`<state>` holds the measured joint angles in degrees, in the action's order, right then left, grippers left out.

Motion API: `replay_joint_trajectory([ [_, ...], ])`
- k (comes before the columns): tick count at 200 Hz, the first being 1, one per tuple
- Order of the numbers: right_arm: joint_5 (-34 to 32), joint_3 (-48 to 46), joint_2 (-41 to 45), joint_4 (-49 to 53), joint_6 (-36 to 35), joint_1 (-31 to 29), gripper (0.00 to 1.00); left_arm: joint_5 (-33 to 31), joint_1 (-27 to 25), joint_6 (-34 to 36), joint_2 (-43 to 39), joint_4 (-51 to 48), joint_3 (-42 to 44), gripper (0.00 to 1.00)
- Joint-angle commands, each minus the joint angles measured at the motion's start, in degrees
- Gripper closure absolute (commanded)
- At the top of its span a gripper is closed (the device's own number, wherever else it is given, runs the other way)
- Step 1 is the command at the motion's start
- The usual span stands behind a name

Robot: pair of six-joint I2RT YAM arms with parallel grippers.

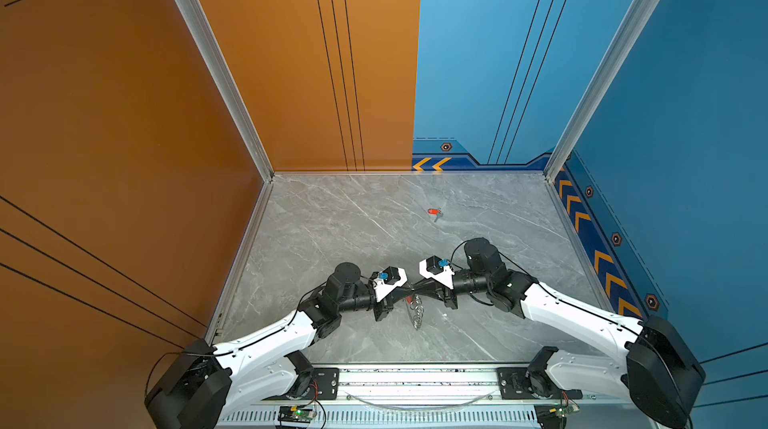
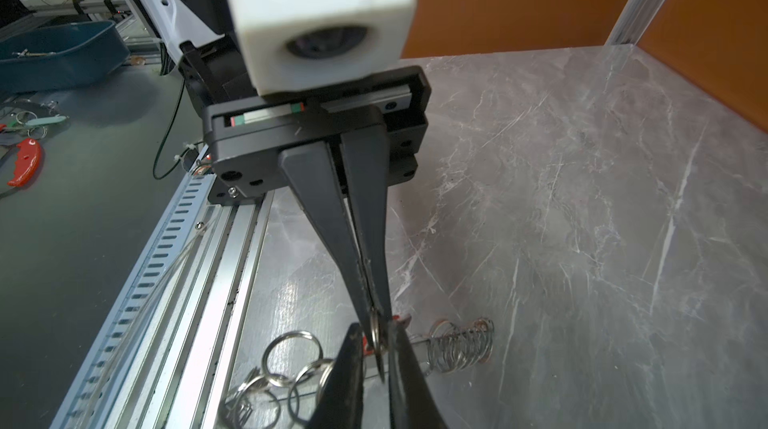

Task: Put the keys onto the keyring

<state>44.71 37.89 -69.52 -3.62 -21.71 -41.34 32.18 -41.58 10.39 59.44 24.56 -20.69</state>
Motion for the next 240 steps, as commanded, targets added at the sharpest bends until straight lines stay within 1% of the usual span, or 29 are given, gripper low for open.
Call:
replay_joint_trajectory([
  [1,-0.94,1.99,-0.69,6.44,-2.82,-0.47,0.85,0.90,-0.46,1.23,0.26,0.14,-1.79,1.00],
  [40,-0.78,2.01,-0.59,5.20,-1.67,-0.96,0.86,2.96,-0.44,1.39,1.57,-0.44,-2.33,1.00],
  [74,-2.24,2.63,-1.27,5.98,-1.60,-1.48,0.87,4.64,-0.74,1.55,3.21,-1.79,-3.34,1.00],
  [103,-2.75,2.72,-1.62,6.08,-1.66,-1.64,0.93,4.82,-0.76,1.56,3.31,-1.87,-3.32,1.00],
  [121,-3.16,2.93,-2.01,6.16,-1.50,-1.59,1.00,4.96,-0.78,1.46,3.42,-1.88,-3.45,1.00],
  [141,-4.49,3.02,-2.13,5.76,-0.95,-1.62,1.00,4.52,-0.78,1.47,3.23,-1.88,-3.36,1.00],
  [152,-5.21,2.57,-1.80,4.62,-0.18,-1.45,1.00,4.05,-0.67,1.42,3.15,-1.88,-3.36,0.96],
  [165,-4.79,1.11,-0.75,0.28,2.62,-0.66,1.00,3.65,-0.61,1.00,3.05,-1.88,-3.39,0.91],
  [181,-1.80,-1.44,0.86,-6.96,6.91,0.66,1.00,3.39,-0.54,0.88,2.80,-1.87,-3.34,0.84],
  [190,-0.52,-2.76,1.52,-10.79,8.93,0.73,1.00,3.25,-0.52,0.86,2.55,-1.88,-3.13,0.82],
  [208,2.13,-5.01,1.36,-19.29,13.74,0.66,1.00,3.52,-0.53,0.76,2.21,-1.88,-3.18,0.82],
  [233,4.63,-6.74,-1.56,-28.76,18.88,0.73,1.00,3.15,-0.52,0.68,1.76,-1.88,-3.06,0.83],
  [235,4.74,-6.94,-1.69,-29.44,19.18,2.05,1.00,3.19,-0.50,0.68,1.74,-1.88,-3.05,0.83],
  [240,4.89,-7.46,-2.16,-31.43,19.95,2.48,1.00,3.13,-0.52,0.66,1.67,-1.87,-3.00,0.83],
])
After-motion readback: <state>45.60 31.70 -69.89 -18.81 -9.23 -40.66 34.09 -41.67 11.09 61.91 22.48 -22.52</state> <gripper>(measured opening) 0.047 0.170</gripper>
